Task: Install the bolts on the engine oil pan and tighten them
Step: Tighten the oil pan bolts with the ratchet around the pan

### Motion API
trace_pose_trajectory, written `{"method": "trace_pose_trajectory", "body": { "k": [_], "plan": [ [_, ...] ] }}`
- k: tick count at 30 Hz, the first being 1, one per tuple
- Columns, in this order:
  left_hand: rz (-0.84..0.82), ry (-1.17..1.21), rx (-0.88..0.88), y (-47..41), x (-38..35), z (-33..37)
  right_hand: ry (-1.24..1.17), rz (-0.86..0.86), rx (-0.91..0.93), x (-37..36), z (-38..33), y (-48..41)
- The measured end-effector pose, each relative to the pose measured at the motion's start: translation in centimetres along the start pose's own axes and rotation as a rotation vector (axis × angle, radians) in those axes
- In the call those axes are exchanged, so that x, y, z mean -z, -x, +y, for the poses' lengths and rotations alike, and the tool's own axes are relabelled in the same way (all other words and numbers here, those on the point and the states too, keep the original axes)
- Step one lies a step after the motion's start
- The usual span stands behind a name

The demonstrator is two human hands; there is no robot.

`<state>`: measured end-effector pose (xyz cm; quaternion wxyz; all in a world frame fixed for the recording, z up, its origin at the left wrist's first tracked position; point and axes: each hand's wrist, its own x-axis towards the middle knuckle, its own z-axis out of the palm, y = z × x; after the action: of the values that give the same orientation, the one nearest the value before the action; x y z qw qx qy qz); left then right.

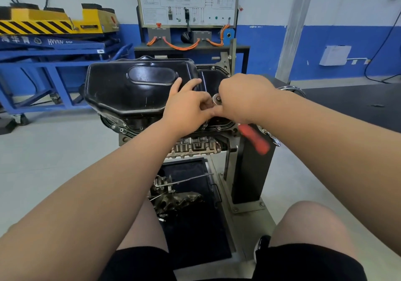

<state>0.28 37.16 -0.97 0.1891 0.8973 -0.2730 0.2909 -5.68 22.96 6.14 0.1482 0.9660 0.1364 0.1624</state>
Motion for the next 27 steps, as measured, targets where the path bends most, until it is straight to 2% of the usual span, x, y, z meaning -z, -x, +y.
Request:
{"method": "trace_pose_trajectory", "body": {
  "k": [3, 6, 13, 19, 21, 24, 27],
  "plan": [
    [-0.058, -0.006, -0.048, 0.2, 0.4, -0.2, 0.151, -0.044, 0.112, 0.6, -0.2, 0.1],
    [-0.072, -0.016, -0.059, 0.2, 0.5, -0.3, 0.21, 0.004, 0.135, 0.8, -0.2, 0.1],
    [-0.051, -0.082, -0.023, -0.1, 0.0, 0.0, -0.05, -0.047, -0.091, -0.8, -0.5, 0.2],
    [-0.092, -0.041, -0.046, 0.0, 0.3, -0.3, 0.156, -0.037, 0.115, 0.7, 0.0, -0.1],
    [-0.097, -0.05, -0.041, 0.0, 0.3, -0.3, 0.189, -0.013, 0.133, 0.6, -0.3, -0.1],
    [-0.117, -0.112, -0.017, -0.1, 0.2, 0.0, 0.117, 0.055, 0.064, 0.0, -0.7, 0.1],
    [-0.178, -0.196, -0.013, -0.3, 0.1, 0.1, -0.008, -0.011, -0.064, -0.5, -1.1, 0.2]
  ]
}}
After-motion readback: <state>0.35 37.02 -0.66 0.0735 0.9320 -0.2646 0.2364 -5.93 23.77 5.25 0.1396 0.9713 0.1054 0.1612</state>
